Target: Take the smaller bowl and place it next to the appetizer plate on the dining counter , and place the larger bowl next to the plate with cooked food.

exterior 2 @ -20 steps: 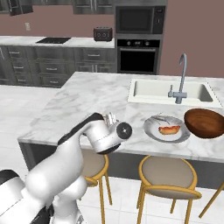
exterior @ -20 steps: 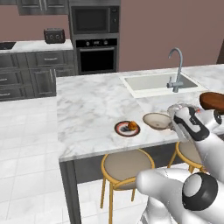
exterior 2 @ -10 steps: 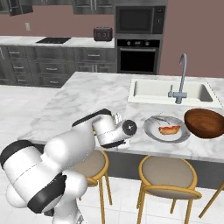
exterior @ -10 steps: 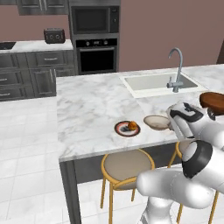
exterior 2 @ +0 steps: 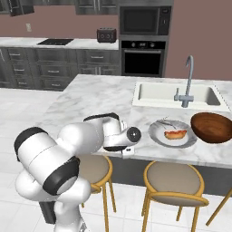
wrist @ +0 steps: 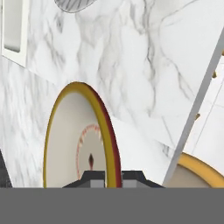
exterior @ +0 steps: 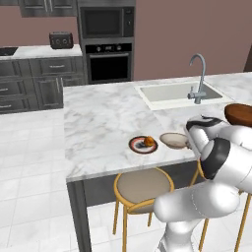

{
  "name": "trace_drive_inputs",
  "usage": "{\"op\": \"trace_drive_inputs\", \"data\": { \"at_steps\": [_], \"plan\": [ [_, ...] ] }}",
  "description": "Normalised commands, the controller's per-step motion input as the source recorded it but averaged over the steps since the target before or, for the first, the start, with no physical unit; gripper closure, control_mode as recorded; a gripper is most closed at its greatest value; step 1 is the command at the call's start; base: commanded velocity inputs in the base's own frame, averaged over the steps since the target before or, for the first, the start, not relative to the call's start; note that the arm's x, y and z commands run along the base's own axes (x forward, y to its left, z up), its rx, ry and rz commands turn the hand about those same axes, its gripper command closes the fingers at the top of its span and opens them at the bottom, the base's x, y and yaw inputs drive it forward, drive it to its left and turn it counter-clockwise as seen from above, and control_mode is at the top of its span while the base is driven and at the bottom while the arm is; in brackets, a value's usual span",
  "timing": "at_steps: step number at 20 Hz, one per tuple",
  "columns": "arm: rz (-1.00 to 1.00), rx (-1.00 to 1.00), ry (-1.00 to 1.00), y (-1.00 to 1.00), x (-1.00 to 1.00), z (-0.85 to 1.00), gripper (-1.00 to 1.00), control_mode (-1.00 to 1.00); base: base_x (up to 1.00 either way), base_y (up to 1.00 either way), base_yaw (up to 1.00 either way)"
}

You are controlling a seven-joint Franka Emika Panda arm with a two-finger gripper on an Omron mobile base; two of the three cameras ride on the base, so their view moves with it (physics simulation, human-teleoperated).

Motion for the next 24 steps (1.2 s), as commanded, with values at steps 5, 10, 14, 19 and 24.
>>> {"op": "trace_drive_inputs", "data": {
  "at_steps": [5, 10, 14, 19, 24],
  "plan": [
    [-0.05, 0.00, 0.00, 0.00, 0.34, -0.22, 1.00, -1.00, 0.00, 0.00, 0.00],
    [-0.04, 0.00, 0.00, 0.00, 0.23, -0.30, 1.00, -1.00, 0.00, 0.00, 0.00],
    [-0.04, 0.00, 0.00, 0.00, 0.33, -0.33, 1.00, -1.00, 0.00, 0.00, 0.00],
    [-0.04, 0.00, 0.00, 0.00, 0.29, -0.30, 1.00, -1.00, 0.00, 0.00, 0.00],
    [-0.03, 0.00, 0.00, 0.00, 0.12, -0.17, 1.00, -1.00, 0.00, 0.00, 0.00]
  ]
}}
